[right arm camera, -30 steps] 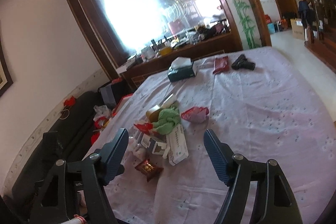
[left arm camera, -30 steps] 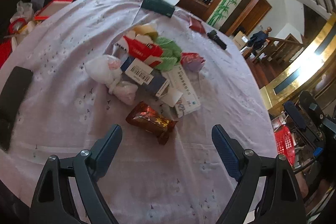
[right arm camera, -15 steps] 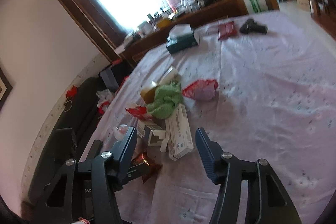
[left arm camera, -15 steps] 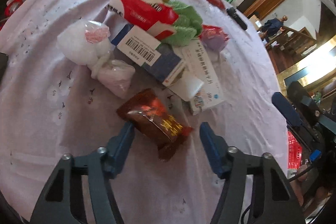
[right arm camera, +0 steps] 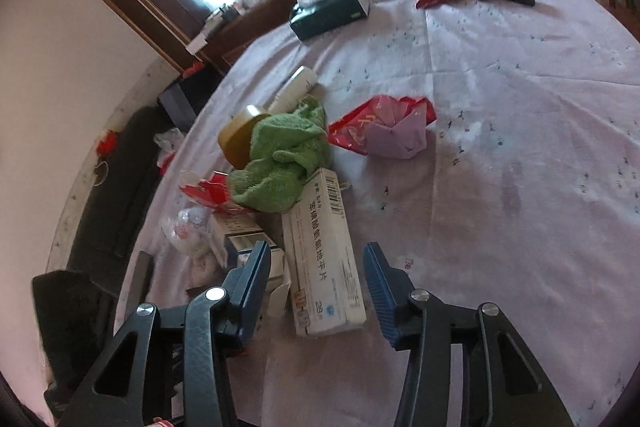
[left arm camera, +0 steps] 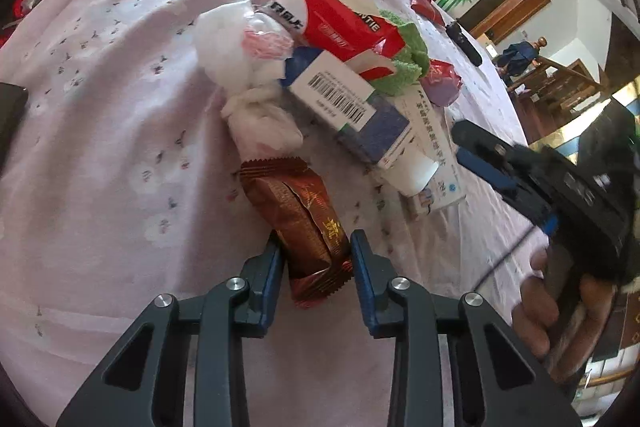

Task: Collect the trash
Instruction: 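Grasp the brown candy wrapper with the left tool while the right tool grasps the white medicine box, then carry the brown wrapper and white box over the red basket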

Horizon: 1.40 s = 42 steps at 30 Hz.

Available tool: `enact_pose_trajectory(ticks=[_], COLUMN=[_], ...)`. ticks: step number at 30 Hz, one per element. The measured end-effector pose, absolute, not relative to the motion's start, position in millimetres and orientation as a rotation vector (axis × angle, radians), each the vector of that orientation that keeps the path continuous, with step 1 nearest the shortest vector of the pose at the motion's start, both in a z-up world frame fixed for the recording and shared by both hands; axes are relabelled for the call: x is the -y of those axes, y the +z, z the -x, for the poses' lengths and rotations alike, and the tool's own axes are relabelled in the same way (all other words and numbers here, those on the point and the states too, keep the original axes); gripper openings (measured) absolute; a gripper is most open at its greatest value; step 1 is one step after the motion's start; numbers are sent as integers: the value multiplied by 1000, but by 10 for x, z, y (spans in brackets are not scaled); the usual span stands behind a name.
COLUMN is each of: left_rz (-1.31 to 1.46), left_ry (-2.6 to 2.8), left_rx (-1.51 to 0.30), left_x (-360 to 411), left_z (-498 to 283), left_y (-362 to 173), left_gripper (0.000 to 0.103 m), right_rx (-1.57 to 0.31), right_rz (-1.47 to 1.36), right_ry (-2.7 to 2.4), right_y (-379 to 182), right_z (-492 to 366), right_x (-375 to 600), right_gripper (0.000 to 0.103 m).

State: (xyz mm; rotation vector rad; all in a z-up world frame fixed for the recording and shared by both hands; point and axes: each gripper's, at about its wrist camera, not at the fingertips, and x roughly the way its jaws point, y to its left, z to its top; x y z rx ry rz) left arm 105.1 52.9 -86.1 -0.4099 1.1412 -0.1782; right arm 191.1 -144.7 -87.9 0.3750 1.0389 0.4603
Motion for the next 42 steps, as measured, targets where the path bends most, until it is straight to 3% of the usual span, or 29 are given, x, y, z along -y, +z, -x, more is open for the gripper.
enact_pose_trajectory(ticks=[5,9,20,30,42], left_rz=[380,379,333,284,132], left_ry=[-198,-196,-278,-389,-596], left_rx=[-1145,-1151,-1144,-1100,-956], left_x=[-571,-617,-310,429,1620], left_z=[-979,-952,-745,-411,-91], left_y=[-849,-852,-759,-563,154], left_gripper=[31,31,31,31,31], right_rx=[-1097,-1117,-978,-864,-530], right_rz=[-383,-370,-451,-435,-446], right_ry=[464,458,328,185,18], right_y=[-1028,-1067,-685,-407,510], right_z=[-2028,-1951,-1138,-355,916], right_x=[1348,1306,1935,2725,3643], right_gripper=[49,24,14,14,14])
